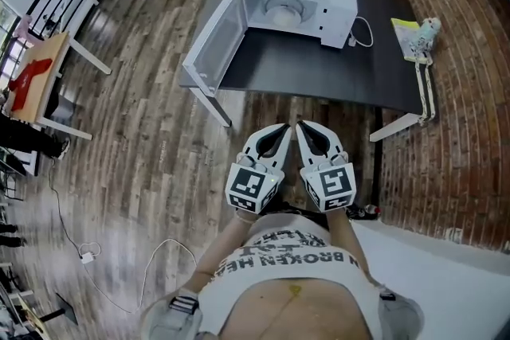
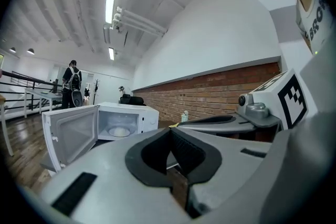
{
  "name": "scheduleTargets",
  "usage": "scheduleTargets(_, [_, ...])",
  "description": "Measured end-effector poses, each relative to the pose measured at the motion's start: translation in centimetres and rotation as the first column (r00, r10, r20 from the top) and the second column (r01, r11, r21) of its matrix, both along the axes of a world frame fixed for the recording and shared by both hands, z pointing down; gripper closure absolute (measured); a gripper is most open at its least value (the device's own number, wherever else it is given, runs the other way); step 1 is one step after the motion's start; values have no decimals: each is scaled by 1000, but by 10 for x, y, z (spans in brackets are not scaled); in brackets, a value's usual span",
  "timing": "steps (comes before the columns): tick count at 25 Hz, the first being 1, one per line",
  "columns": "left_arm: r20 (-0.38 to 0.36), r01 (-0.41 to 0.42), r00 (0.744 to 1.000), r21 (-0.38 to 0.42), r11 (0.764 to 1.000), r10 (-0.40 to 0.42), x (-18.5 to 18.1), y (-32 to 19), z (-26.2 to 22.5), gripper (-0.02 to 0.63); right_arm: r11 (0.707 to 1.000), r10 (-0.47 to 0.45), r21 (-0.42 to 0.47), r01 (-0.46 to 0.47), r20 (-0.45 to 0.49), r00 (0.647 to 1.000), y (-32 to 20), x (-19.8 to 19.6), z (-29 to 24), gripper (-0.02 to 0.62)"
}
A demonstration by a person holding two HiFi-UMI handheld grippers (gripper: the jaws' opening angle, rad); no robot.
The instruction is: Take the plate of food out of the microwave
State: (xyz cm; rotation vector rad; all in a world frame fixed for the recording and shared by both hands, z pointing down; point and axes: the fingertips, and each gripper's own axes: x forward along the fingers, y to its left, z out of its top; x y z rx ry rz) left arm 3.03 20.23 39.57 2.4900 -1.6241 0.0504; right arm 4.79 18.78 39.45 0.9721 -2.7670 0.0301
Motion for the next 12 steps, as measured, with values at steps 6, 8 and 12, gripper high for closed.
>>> scheduleTargets(6, [-13,-26,1000,-17,1000,26,-30,-28,8,600,1000,28,-13,-28,-7,1000,-28,-29,8,588])
scheduleTargets(8, [-16,-33,999,-18,999,32,-39,-34,10,600,999,32,-17,-32,-11,999,-36,-38,11,588])
scheduleTargets(12, [-19,-44,999,-17,999,44,-55,-44,12,600,999,45,-21,-45,-16,999,-51,-54,17,588])
